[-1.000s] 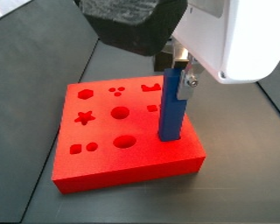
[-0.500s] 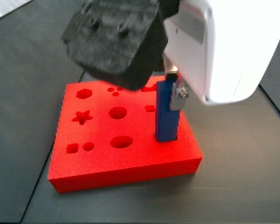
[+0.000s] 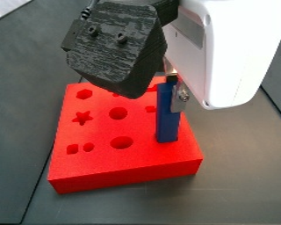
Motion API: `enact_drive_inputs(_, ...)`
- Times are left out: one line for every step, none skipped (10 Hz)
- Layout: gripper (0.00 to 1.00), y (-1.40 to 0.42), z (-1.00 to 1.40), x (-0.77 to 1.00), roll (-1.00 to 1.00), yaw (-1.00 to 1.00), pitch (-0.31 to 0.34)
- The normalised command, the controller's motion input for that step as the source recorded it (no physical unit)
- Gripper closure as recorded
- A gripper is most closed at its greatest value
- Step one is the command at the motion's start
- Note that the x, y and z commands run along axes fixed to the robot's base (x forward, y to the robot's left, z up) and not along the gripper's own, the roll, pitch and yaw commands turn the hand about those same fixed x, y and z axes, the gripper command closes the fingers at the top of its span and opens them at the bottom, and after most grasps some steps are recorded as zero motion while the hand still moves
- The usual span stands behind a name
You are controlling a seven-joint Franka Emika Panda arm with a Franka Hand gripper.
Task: Pick up the rectangle object. Move up. Move to above the board. Insert the rectangle object.
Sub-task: Insert the rectangle object.
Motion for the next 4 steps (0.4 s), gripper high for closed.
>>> enact_drive_inputs(1.00,0.00,0.00,-0.06,0.02,-0.07,0.019)
enact_drive_inputs(1.00,0.01,-0.11,0.00,0.00,-0.05,0.000)
enact_drive_inputs(1.00,0.00,0.00,0.00,-0.02,0.00,-0.010)
enact_drive_inputs(1.00,0.00,0.00,0.00,0.00,0.00,0.000)
